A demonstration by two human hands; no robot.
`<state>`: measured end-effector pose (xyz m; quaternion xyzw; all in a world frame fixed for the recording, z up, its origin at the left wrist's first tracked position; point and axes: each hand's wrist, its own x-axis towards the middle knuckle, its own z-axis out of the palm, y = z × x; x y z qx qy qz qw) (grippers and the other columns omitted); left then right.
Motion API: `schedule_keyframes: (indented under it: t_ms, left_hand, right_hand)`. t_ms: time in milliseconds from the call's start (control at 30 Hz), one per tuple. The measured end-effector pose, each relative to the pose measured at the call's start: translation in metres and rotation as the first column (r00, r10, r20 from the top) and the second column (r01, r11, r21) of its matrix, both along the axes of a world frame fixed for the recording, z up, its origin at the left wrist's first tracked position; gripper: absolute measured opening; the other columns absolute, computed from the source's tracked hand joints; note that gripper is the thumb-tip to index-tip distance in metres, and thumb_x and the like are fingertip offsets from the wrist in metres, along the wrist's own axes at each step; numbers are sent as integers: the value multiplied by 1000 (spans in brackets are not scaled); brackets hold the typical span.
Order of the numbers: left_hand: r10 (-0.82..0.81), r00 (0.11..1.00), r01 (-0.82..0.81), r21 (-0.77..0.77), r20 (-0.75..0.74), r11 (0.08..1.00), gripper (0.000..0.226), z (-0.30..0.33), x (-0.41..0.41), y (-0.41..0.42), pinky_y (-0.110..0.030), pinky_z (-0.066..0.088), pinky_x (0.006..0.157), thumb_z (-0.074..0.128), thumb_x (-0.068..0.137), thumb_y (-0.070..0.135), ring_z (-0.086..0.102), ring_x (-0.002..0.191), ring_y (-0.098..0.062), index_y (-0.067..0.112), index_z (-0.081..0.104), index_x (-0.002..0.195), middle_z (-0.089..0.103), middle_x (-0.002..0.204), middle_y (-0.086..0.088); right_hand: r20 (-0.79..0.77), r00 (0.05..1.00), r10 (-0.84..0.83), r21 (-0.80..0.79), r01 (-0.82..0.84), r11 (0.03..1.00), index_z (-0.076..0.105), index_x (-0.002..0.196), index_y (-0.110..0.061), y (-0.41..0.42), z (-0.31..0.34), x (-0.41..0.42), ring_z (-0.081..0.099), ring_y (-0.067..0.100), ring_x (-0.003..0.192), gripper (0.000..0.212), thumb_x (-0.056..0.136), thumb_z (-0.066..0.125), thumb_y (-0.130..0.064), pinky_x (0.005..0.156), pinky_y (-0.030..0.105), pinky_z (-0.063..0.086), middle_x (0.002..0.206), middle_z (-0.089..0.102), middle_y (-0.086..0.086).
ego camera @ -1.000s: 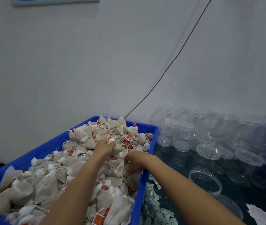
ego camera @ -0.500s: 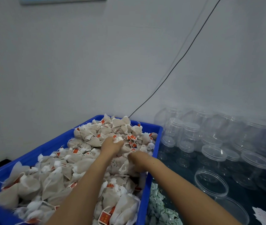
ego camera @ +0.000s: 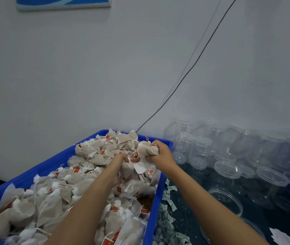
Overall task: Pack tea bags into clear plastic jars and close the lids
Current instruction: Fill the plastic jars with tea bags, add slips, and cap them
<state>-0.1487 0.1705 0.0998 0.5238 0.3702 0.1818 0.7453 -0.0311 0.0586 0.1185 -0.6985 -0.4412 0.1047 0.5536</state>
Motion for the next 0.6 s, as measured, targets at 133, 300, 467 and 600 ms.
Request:
schedule_keyframes:
  t_ms: [133,300,467,600]
  left_hand:
    - [-23,990,10,86,142,996,23,9,5,-12,-26,50,49,60,88,40,64,73,-24,18,62,96,70,81,-9]
    - [-87,981,48,214,174,976,31,16,15,-33,-29,52,51,64,88,41,70,73,-23,17,65,109,72,92,-10]
    - [-56,977,3,249,208,968,23,32,23,-47,-37,58,62,67,88,25,72,79,-27,8,66,104,74,93,-15]
    - [14,982,-79,348,186,934,18,35,19,-50,-48,53,93,70,87,20,67,100,-32,9,71,100,72,101,-14]
  right_hand:
    - [-77,996,48,44,-45,998,55,79,-25,-9,-4,-2,55,7,76,34,76,71,5,54,7,45,83,58,-5]
    - [-126,990,60,31,-56,998,57,84,-18,-30,7,1,59,15,82,29,75,73,4,64,23,54,88,61,1]
    - [-369,925,92,-15,-105,994,59,103,-12,-53,17,1,63,34,105,30,79,72,2,90,48,54,112,63,19]
    - [-630,761,153,70,-141,988,51,127,5,-62,16,-2,60,37,110,42,86,59,11,86,45,54,124,58,26]
